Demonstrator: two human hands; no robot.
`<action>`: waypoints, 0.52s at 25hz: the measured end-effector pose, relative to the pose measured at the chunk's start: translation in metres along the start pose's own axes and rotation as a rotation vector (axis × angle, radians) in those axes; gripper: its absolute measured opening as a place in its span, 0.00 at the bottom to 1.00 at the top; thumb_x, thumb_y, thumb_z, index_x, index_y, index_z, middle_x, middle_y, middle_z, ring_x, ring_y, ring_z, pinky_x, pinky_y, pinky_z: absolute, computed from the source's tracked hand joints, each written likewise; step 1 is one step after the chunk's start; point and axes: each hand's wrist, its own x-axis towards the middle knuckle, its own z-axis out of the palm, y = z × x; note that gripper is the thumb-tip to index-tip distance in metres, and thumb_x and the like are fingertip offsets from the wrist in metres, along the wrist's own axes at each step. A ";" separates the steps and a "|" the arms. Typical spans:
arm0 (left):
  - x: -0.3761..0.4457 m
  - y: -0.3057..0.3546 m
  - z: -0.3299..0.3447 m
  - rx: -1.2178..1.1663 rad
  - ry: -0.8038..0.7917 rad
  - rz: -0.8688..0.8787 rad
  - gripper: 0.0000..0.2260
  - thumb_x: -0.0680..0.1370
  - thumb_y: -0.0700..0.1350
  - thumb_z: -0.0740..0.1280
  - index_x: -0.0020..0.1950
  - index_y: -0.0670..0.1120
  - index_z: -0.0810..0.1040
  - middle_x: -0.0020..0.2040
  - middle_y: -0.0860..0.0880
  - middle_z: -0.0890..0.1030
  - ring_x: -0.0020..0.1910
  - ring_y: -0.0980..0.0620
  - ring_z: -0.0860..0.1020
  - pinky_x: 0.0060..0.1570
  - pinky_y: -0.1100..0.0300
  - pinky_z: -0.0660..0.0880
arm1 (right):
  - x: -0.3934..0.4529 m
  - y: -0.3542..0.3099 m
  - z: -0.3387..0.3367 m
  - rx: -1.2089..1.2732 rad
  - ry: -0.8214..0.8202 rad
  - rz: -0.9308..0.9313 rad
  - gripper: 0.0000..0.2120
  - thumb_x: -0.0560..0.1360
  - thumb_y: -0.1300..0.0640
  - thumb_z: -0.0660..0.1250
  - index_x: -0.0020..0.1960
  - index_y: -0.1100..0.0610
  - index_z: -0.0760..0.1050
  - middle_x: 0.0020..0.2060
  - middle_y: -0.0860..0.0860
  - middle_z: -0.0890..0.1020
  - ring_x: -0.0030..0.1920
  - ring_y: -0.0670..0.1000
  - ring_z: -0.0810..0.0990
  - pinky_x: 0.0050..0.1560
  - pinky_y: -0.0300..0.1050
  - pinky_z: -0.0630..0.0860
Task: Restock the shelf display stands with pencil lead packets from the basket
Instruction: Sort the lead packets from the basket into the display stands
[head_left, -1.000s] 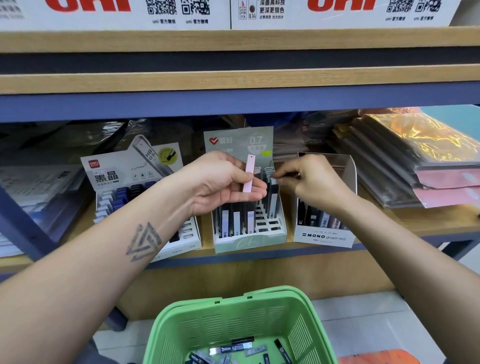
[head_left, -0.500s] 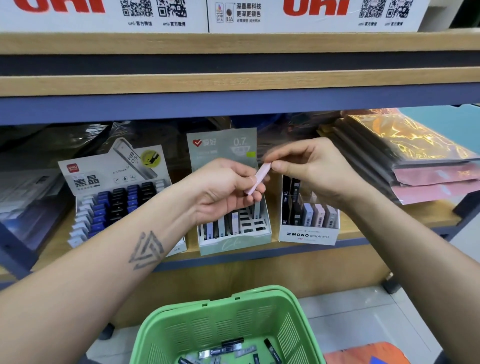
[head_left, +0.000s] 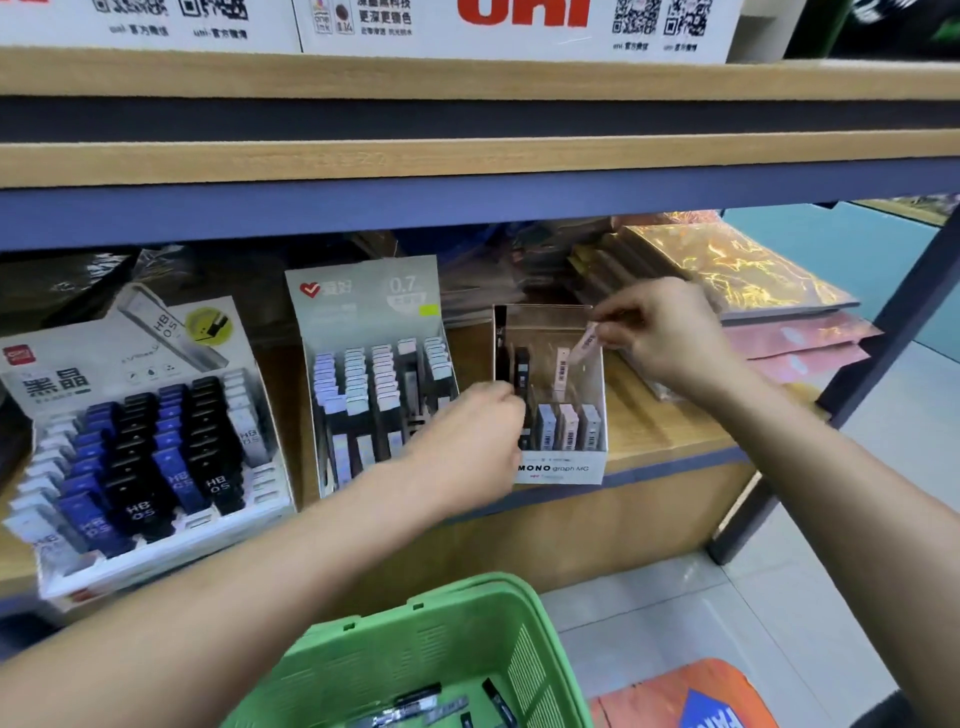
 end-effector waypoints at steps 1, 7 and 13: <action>-0.001 0.002 0.008 0.080 -0.030 0.016 0.15 0.79 0.37 0.60 0.65 0.38 0.74 0.67 0.42 0.73 0.70 0.43 0.69 0.69 0.50 0.69 | -0.001 0.001 0.004 -0.035 -0.008 -0.030 0.10 0.77 0.62 0.72 0.58 0.57 0.84 0.56 0.52 0.85 0.55 0.50 0.81 0.57 0.41 0.73; -0.004 0.007 0.018 0.163 0.003 -0.005 0.21 0.77 0.34 0.60 0.71 0.35 0.68 0.69 0.39 0.69 0.73 0.43 0.64 0.72 0.50 0.67 | -0.001 0.007 0.028 -0.080 -0.060 -0.134 0.10 0.77 0.64 0.70 0.57 0.58 0.84 0.51 0.54 0.86 0.52 0.53 0.83 0.55 0.49 0.79; -0.003 0.004 0.017 0.138 -0.011 0.001 0.19 0.77 0.34 0.61 0.68 0.35 0.72 0.67 0.38 0.72 0.71 0.42 0.66 0.70 0.50 0.68 | -0.005 0.009 0.047 -0.127 -0.013 -0.143 0.07 0.76 0.65 0.71 0.53 0.59 0.84 0.48 0.55 0.85 0.48 0.55 0.82 0.51 0.51 0.80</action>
